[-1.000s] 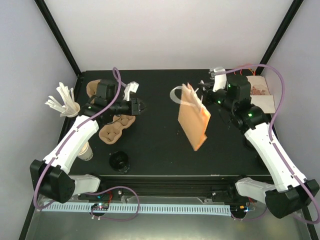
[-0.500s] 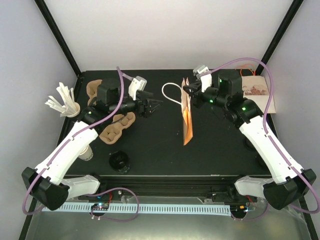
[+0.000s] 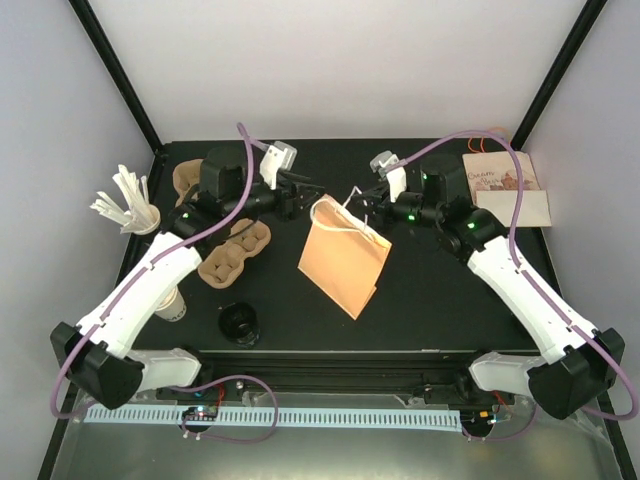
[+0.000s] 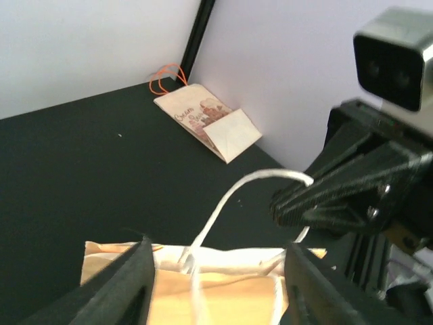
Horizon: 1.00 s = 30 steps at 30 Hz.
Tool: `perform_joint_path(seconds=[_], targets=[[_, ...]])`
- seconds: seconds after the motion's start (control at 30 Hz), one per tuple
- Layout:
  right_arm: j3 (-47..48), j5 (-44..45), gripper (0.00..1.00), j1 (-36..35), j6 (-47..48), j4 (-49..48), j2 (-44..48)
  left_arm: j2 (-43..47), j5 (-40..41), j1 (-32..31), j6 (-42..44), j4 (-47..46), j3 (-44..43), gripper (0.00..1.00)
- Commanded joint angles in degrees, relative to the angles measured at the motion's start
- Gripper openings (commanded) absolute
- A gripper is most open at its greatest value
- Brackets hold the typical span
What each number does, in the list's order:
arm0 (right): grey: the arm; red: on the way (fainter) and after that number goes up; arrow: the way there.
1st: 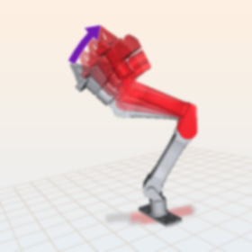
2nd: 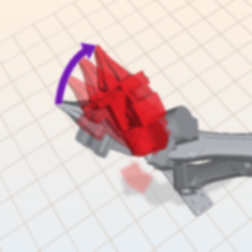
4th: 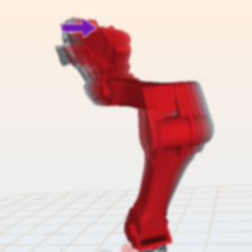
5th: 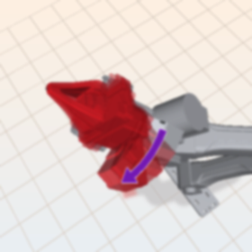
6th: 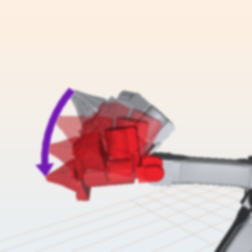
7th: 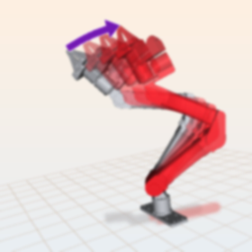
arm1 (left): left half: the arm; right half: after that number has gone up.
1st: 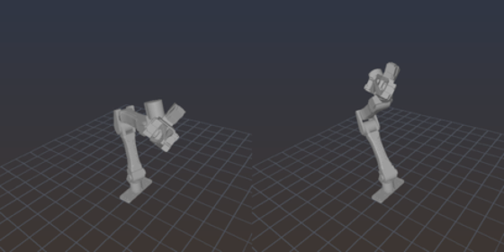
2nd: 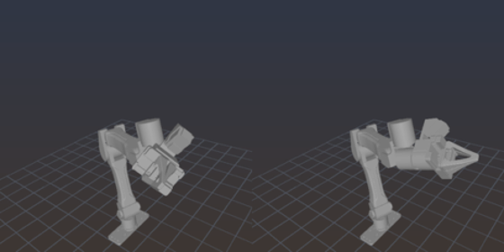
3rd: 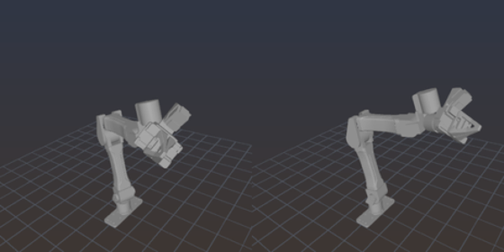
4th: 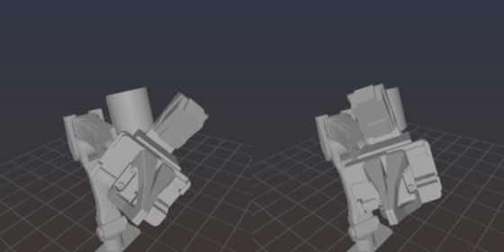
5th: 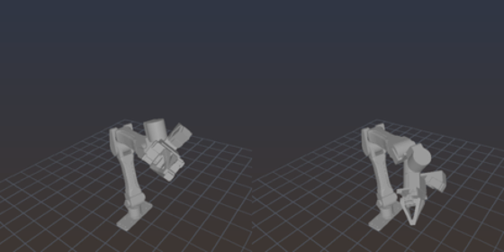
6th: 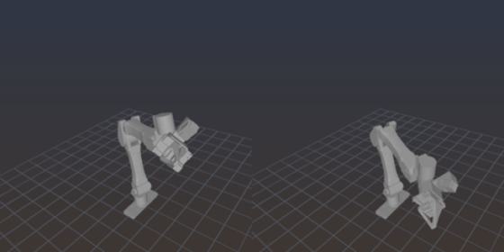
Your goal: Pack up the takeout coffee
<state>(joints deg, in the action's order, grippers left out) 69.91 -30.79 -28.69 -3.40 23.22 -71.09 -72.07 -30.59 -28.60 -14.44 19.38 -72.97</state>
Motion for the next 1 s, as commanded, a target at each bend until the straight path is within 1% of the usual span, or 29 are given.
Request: perform_joint_path(seconds=[0.0,0.07,0.13,0.23,0.3,0.4,0.47,0.53,0.57,0.63,0.7,0.73,0.77,0.87,0.97], targets=[[-0.60,-2.44,0.01,-1.55,-1.84,-4.16,0.03,2.91,4.66,-0.27,-2.38,3.04,-3.59,0.65],[-0.58,-2.27,0.01,-1.89,-2.22,-4.61,0.08,1.83,4.99,-0.23,-2.40,6.42,-4.63,0.71],[-0.42,-2.19,0.01,-2.18,-2.33,-4.76,0.12,0.64,4.33,-0.19,-2.67,8.77,-4.98,0.74],[0.12,-2.09,0.01,-2.54,-2.37,-4.61,0.26,-1.72,4.44,0.18,-4.50,11.46,-5.01,0.75],[0.65,-1.89,0.01,-2.96,-2.19,-4.19,0.27,-5.29,3.49,0.90,-6.83,14.81,-6.69,0.75],[1.99,-0.74,0.01,-3.51,-1.34,-2.15,0.16,-9.00,-2.33,1.97,-10.10,19.34,-8.82,0.75],[2.61,-0.13,0.01,-3.72,-1.18,-1.46,0.12,-10.87,-4.58,2.09,-10.61,22.96,-10.07,0.72],[2.69,-0.14,0.01,-3.87,-1.29,-1.57,0.25,-12.05,-5.64,2.12,-10.90,24.77,-9.90,0.66],[2.61,-0.30,0.01,-3.91,-1.38,-1.72,0.30,-12.52,-6.92,2.06,-11.00,24.65,-9.24,0.60],[2.69,0.09,0.01,-4.01,-1.59,-1.66,0.21,-13.18,-10.55,2.15,-11.39,24.04,-7.89,0.42],[2.97,2.48,0.01,-4.01,-1.97,-0.74,0.14,-13.12,-11.12,2.23,-11.53,24.55,-7.60,0.17],[3.42,4.88,0.01,-4.01,-2.30,0.37,-0.02,-12.48,-10.97,2.40,-11.56,24.34,-7.24,0.08],[3.84,7.22,0.01,-4.02,-2.43,1.55,-0.13,-11.75,-10.78,2.62,-11.64,23.78,-6.67,0.02],[4.50,16.79,0.01,-3.94,-4.12,3.95,0.14,-9.69,-10.60,3.70,-11.90,21.72,-5.29,0.02],[4.78,25.37,0.01,-3.71,-5.02,5.36,0.76,-9.51,-10.88,5.09,-11.51,21.87,-6.54,0.02]])
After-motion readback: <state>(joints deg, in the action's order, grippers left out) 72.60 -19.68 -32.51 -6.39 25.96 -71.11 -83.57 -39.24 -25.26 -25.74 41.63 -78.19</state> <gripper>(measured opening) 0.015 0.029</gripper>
